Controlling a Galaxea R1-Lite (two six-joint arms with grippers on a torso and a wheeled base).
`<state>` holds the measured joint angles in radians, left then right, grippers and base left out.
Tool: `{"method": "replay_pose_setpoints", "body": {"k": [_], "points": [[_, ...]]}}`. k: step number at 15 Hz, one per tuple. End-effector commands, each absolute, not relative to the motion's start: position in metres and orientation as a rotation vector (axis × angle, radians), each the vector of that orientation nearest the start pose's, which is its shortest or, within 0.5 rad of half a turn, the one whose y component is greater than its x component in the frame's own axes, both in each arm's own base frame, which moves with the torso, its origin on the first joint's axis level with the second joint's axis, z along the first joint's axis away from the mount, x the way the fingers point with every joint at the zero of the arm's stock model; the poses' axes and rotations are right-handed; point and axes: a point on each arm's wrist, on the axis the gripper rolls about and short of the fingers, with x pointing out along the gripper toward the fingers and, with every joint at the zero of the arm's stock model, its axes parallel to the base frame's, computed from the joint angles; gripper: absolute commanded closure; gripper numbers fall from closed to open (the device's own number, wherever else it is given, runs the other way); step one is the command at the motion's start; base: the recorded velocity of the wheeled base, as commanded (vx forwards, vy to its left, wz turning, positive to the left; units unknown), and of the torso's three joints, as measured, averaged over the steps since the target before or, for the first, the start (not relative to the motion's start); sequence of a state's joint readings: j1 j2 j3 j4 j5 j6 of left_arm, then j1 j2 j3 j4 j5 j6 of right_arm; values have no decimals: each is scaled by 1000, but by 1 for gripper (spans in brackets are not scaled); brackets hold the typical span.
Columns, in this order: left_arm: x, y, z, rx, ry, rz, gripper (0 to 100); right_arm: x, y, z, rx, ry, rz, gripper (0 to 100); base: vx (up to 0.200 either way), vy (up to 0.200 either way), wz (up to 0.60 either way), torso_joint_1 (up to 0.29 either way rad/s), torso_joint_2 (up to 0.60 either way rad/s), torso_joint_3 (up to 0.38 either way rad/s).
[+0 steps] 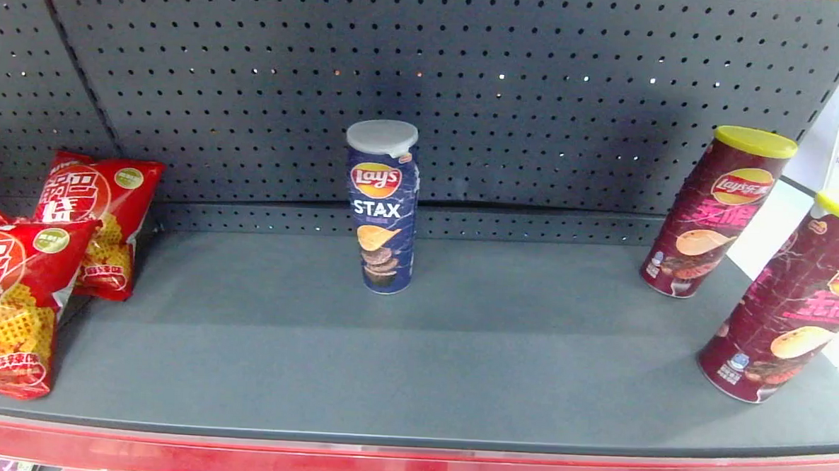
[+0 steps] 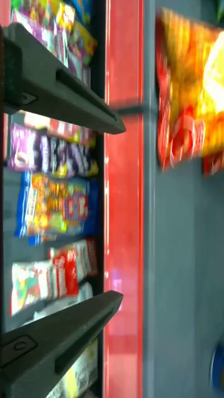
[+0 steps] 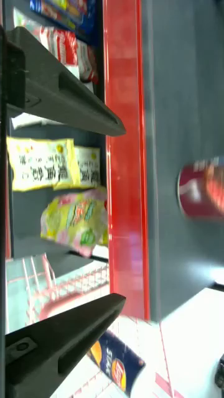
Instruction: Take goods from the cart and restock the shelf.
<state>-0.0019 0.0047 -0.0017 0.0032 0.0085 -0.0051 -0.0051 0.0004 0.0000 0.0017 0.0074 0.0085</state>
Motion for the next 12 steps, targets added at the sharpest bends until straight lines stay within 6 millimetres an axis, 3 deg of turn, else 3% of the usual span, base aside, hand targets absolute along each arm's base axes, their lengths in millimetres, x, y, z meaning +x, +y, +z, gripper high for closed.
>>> {"method": "replay_pose_setpoints", "body": {"k": [1, 12], "points": [[-22, 0, 76, -6, 8, 8, 0, -23, 0, 75, 9, 3, 3, 0, 0, -200, 0, 12, 7, 7], [-22, 0, 76, -6, 8, 8, 0, -23, 0, 75, 9, 3, 3, 0, 0, -200, 0, 3, 3, 0]]}}
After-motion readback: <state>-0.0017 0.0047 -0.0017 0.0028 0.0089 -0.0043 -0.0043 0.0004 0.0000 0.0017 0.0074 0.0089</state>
